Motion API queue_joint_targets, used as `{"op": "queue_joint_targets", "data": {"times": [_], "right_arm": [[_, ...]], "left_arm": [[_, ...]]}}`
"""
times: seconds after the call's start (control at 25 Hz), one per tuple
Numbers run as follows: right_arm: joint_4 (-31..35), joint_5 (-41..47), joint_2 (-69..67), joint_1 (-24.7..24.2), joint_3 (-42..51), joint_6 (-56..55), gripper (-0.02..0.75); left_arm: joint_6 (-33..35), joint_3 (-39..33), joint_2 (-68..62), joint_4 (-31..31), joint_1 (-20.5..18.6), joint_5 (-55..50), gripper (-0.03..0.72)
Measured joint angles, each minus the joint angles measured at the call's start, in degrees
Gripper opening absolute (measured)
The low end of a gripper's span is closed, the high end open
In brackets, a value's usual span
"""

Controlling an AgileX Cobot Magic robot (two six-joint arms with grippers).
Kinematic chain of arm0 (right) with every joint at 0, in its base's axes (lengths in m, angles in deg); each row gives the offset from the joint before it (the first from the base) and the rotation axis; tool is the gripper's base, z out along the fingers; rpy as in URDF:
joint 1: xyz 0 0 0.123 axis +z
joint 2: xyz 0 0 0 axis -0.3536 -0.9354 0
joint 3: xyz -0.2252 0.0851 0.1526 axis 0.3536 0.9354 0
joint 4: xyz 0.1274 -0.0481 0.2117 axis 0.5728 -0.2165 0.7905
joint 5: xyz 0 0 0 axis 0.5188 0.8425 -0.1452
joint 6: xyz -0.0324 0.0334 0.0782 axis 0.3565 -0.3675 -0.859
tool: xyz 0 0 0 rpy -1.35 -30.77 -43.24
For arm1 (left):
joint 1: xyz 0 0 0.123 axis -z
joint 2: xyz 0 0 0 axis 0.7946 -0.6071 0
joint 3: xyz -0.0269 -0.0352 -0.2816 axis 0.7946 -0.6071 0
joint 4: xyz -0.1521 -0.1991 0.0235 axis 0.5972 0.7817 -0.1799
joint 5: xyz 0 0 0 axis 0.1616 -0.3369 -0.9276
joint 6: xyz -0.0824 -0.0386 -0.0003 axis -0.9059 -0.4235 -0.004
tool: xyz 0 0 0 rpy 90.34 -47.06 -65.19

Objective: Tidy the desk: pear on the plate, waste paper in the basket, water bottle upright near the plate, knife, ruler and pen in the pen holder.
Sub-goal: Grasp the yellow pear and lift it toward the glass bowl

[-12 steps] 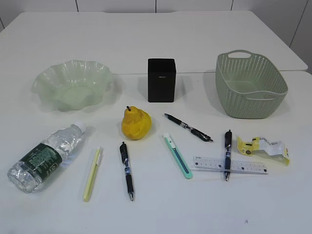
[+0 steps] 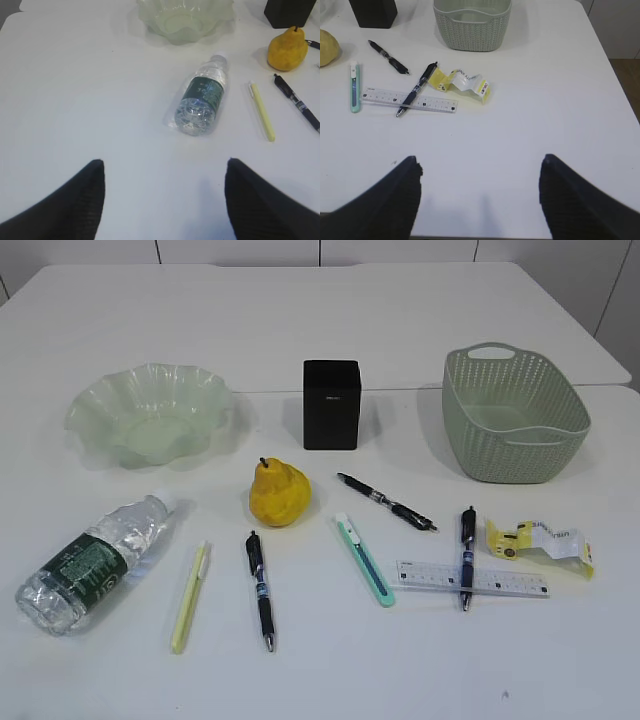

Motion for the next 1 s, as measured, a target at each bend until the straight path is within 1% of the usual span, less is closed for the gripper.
{"op": "queue_joint_targets", "data": {"times": [0.84, 1.0], "right_arm": [[0.0, 0.1, 0.0, 0.0, 0.0, 0.0, 0.543], [-1.1, 0.1, 0.0, 0.0, 0.0, 0.0, 0.543]], "left_arm": [[0.0, 0.0, 0.0, 0.0, 0.0, 0.0, 0.528], [0.0, 0.0, 0.0, 0.0, 0.0, 0.0, 0.528]]}}
